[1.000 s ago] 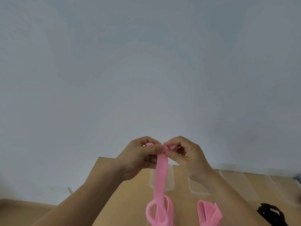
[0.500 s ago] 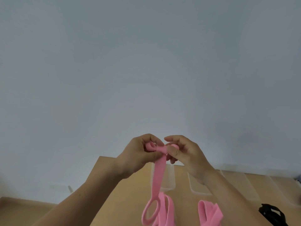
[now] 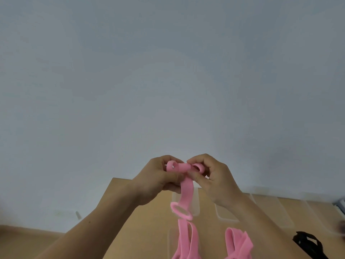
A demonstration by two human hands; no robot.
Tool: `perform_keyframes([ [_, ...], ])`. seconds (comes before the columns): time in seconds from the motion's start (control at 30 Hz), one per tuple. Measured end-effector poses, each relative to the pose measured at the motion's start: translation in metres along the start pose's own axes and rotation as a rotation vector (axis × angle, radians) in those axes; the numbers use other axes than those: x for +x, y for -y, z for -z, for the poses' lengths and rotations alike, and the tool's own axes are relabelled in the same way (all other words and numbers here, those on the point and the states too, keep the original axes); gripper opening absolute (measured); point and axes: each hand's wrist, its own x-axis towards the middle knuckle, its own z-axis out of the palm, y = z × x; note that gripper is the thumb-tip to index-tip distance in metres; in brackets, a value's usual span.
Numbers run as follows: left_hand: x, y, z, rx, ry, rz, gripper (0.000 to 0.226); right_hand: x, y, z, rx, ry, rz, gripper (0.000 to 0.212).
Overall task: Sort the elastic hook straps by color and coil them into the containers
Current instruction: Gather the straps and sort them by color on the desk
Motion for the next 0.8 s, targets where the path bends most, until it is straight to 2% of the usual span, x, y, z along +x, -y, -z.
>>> perform_keyframes([
  [0.1,0.0,0.0,-0.001,-0.002,-0.003,0.011,0.037,-0.001,-0.002,-0.003,-0.043,0.002,0.006,0.023],
  [0.17,0.001,0.002,-0.001,0.001,-0.026,-0.009,0.034,-0.002,-0.004,-0.004,-0.01,0.008,-0.03,0.026],
  [0.4,0.005,0.008,-0.002,0.08,-0.088,-0.18,0.017,-0.003,-0.004,0.001,0.337,0.067,-0.21,0.019],
  [0.5,0.007,0.01,-0.006,0.157,-0.138,-0.246,0.015,-0.002,0.001,-0.002,0.367,0.048,-0.229,0.034],
  [0.6,0.006,0.014,-0.009,0.242,-0.141,-0.303,0.014,0.002,0.003,-0.001,0.342,0.004,-0.266,0.022],
  [0.7,0.004,0.013,-0.01,0.153,-0.122,-0.288,0.02,0.003,0.004,0.0,0.35,-0.004,-0.255,0.022],
  [0.8,0.002,0.01,-0.011,0.109,-0.072,-0.193,0.031,0.003,0.006,0.001,0.34,-0.014,-0.21,0.012],
])
